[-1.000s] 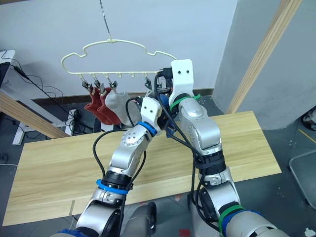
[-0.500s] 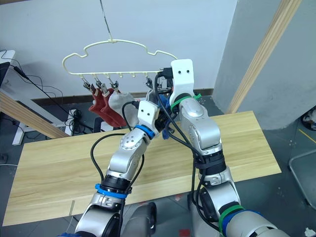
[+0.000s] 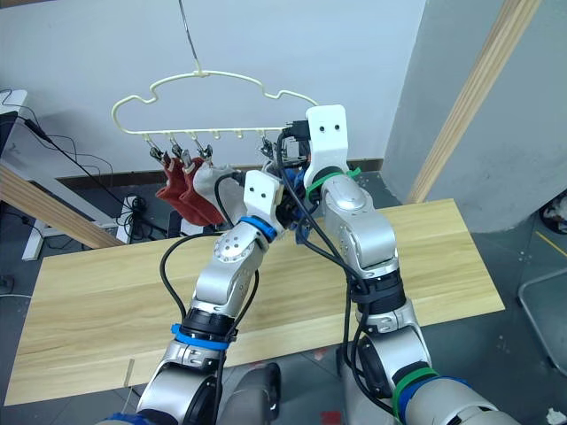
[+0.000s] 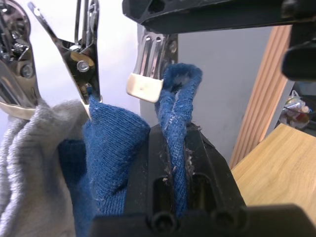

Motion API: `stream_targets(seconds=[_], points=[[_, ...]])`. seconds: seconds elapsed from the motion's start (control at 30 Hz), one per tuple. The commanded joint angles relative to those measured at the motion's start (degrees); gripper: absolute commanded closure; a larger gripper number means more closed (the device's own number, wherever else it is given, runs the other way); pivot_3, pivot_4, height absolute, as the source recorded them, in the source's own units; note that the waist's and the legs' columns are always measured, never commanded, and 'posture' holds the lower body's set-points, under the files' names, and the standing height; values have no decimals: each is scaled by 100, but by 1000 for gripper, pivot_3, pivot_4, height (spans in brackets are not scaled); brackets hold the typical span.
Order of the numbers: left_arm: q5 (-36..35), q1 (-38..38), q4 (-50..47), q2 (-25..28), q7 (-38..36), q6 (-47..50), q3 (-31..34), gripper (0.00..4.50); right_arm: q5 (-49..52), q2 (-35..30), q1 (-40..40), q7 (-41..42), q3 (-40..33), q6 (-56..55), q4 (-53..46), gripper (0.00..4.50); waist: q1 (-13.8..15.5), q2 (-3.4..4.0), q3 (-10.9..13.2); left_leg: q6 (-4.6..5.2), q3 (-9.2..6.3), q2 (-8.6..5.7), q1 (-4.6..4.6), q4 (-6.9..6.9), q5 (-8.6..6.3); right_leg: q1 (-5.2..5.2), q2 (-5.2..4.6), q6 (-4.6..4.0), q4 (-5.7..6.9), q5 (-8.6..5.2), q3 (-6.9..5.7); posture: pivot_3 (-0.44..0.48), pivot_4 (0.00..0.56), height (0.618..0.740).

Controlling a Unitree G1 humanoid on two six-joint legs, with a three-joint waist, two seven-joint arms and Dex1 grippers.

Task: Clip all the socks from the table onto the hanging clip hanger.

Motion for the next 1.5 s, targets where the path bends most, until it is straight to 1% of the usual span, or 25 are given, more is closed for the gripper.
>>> stream_targets(seconds=[0.03,0.3,0.73,0.8,0.83,0.9,1.0,1.03,1.1,1.17,1.2,1.23,1.3,1.33,1.43,1.47,1.5], points=[[40,-54,-110,16,10,62,-5,4496,28,46,-54,-6,-3,-22,-308,4500,0,0,0,0,0,0,0,0,0,0,0,0,0,0,0,-220,311,740],[-6,-86,-125,-2,79,213,62,4496,35,40,-33,2,-5,13,-336,4500,0,0,0,0,0,0,0,0,0,0,0,0,0,0,0,-220,314,740],[-112,-117,-272,-83,25,137,125,4496,-5,-11,32,73,85,4,-308,4500,2,0,0,0,0,0,-1,0,0,0,0,0,0,0,0,-215,314,740],[-111,-122,-260,-77,19,137,138,4500,7,16,47,44,64,-37,-330,3931,2,0,0,0,0,0,0,0,0,0,0,0,0,0,0,-215,314,740],[-106,-124,-255,-75,16,132,141,4500,10,27,49,26,49,-52,-341,3715,1,0,0,0,0,0,0,0,0,0,0,0,0,0,0,-215,314,740],[-99,-130,-245,-71,1,119,138,4500,13,37,45,-2,24,-61,-354,2873,1,0,0,0,0,0,0,0,0,0,0,0,0,0,0,-214,314,740],[-96,-144,-216,-73,-13,49,145,4500,34,47,41,-36,-29,-46,-391,1923,2,0,0,0,0,0,-1,0,0,0,0,0,0,0,0,-214,314,740],[-108,-147,-212,-71,-24,30,155,4500,57,45,47,-35,-53,-21,-440,1513,2,0,0,0,0,0,-1,0,0,0,0,0,0,0,0,-214,314,740],[-116,-124,-239,-21,-102,25,140,4500,117,-2,101,30,-69,62,-656,907,3,0,0,0,0,0,-1,0,0,0,0,0,0,0,0,-210,312,740],[-121,6,-357,214,-567,54,-66,3892,226,-157,273,221,-56,253,-1108,887,7,0,0,0,-1,0,-2,-1,0,0,0,0,-1,0,0,-209,310,740],[-120,105,-450,375,-862,52,-189,3714,303,-273,385,373,-13,374,-1364,887,6,0,0,0,-2,0,-2,-1,0,0,0,0,-1,0,-1,-210,310,740],[-120,192,-526,523,-1121,12,-293,3416,362,-371,479,491,27,481,-1567,887,-2,0,0,0,-2,0,-2,-4,0,0,0,0,-1,0,-1,-213,308,740],[-135,452,-778,999,-1807,-216,-498,2878,560,-678,710,843,134,768,-2063,887,-6,0,0,0,-1,0,1,-7,0,0,0,0,0,0,0,-216,306,740],[-162,582,-894,1246,-2103,-297,-532,2639,656,-830,821,985,156,905,-2301,718,-13,0,0,0,-2,1,0,-8,0,-1,1,0,-2,0,-1,-216,305,740],[-360,935,-1226,1983,-2880,-413,-441,1848,1130,-1394,1072,1603,162,1326,-2951,13,-18,1,0,0,-2,4,2,-10,0,-3,2,0,-1,-1,0,-206,297,740],[-441,1039,-1339,2223,-3111,-453,-365,1618,1281,-1608,1132,1814,157,1439,-3133,0,-18,1,0,0,-2,4,3,-9,0,-3,2,1,1,-2,0,-204,295,740],[-596,1164,-1501,2505,-3337,-378,-199,1366,1457,-1880,1198,2064,118,1562,-3330,0,-9,1,0,0,-1,5,2,-8,0,-3,3,19,-2,-14,-1,-198,288,740]])
